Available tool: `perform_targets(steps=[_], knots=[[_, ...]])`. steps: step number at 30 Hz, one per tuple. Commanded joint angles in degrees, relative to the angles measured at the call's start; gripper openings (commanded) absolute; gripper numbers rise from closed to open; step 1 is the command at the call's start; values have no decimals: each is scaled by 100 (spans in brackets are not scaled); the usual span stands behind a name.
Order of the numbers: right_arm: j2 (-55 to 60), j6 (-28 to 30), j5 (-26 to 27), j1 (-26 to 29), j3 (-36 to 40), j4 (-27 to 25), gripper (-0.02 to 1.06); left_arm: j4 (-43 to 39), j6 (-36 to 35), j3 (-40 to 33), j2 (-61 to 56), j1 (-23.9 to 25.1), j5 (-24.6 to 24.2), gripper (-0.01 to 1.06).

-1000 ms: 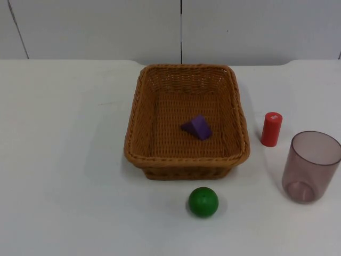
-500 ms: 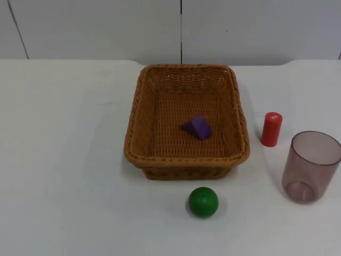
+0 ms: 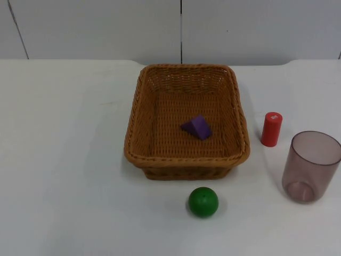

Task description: Pick up the basket with the left hand and place the triangular block into the basket with the right hand.

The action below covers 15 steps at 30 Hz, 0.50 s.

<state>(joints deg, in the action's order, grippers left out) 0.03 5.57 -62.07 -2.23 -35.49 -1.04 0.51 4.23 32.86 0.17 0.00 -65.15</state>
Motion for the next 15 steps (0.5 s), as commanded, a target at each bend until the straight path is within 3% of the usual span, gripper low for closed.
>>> perform_targets(steps=[1,15], knots=[[-3,-80,42,34,154,64,105,38,-32,-191,-17,0,159,105],[-3,-80,23,34,595,104,105,-51,-312,-454,-17,0,357,105]])
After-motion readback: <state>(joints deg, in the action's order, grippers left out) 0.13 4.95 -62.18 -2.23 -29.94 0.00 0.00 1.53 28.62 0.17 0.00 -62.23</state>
